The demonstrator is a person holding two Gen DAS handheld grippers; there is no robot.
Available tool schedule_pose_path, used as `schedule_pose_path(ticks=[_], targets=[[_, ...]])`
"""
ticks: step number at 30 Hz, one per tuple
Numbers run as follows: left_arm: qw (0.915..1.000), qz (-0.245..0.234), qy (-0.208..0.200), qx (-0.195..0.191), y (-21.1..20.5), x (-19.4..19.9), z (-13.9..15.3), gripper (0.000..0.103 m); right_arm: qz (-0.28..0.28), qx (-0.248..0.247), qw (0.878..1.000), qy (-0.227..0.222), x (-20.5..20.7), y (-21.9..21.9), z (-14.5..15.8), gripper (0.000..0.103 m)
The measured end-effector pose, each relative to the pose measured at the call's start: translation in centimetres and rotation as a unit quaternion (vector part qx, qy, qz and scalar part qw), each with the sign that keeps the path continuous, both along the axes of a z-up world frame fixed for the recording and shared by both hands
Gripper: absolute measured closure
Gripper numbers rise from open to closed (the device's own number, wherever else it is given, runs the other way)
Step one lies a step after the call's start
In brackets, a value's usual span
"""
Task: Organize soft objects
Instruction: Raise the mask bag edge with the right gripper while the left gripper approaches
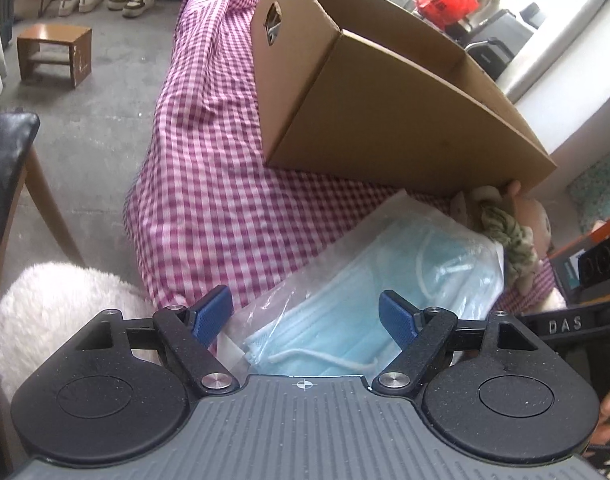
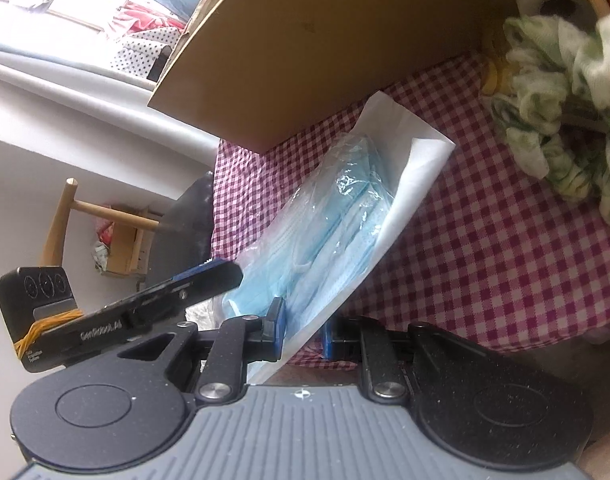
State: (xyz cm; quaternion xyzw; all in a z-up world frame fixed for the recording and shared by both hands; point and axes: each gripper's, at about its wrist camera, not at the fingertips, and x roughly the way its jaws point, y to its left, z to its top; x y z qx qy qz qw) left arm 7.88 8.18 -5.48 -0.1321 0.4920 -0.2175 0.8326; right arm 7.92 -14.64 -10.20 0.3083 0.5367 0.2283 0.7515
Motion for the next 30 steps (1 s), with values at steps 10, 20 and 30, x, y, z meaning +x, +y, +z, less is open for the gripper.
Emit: schedule_pose_path(ticks=[10,20,30], targets=[[0.9950,-0.066,0.030,-0.069,-1.2,-2.9,1.0,0.021,0.009,-0.046,0.998,-0.044,0.2,-1.4,2.1,0.083],[0.9978,-0.054,0.010,-0.037,-2.7,-1.0,0.8,0.023,-0.009,-0.021,1.000,-0.022,0.4,-4.2,0.8,0.083],[0.9942,-0.080,0.048,-0.054,-4.0,1.3,-0.5,0.029,-0.030,0.008,1.000,-0.002,0.3,-6.1,-0.4,0.083]])
